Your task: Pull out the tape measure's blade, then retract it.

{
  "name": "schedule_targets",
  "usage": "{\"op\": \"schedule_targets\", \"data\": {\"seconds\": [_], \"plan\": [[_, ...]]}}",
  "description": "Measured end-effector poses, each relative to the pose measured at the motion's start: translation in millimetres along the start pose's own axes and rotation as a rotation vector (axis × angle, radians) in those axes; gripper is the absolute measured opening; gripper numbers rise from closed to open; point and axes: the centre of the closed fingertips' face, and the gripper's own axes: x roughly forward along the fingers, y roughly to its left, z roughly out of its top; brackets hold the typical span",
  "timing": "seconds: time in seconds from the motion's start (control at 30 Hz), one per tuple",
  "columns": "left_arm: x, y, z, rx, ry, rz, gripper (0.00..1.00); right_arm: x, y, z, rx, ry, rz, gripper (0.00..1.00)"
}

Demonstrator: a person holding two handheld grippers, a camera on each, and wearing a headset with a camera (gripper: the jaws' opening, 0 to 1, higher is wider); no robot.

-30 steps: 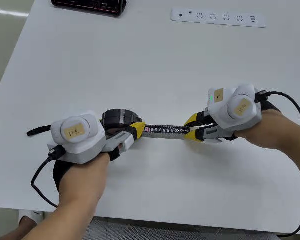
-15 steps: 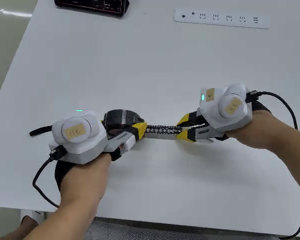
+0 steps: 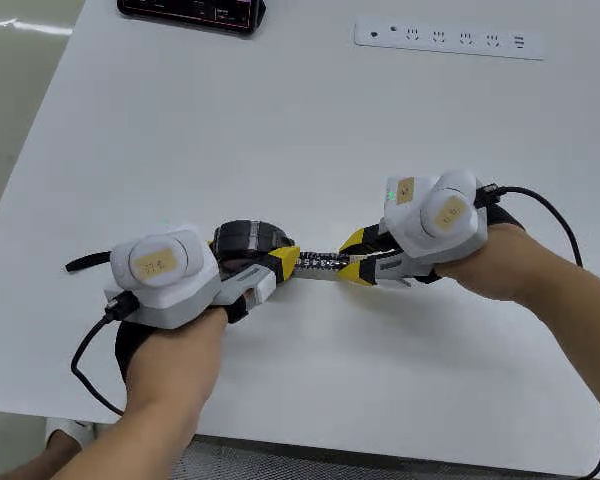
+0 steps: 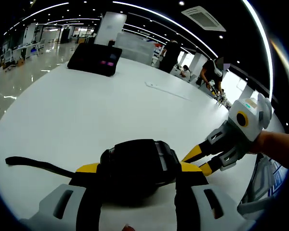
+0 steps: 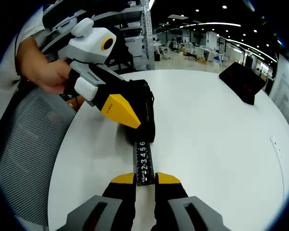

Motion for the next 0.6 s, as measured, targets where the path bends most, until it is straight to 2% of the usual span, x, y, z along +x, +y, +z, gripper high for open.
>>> {"op": "schedule_targets", "data": {"seconds": [0.6], "plan": [[-1.2, -0.2, 0.7, -0.005, 0.001, -0.005, 0.57, 15.8, 1.0, 16.8, 0.007, -0.034, 0.011, 0.11]]}}
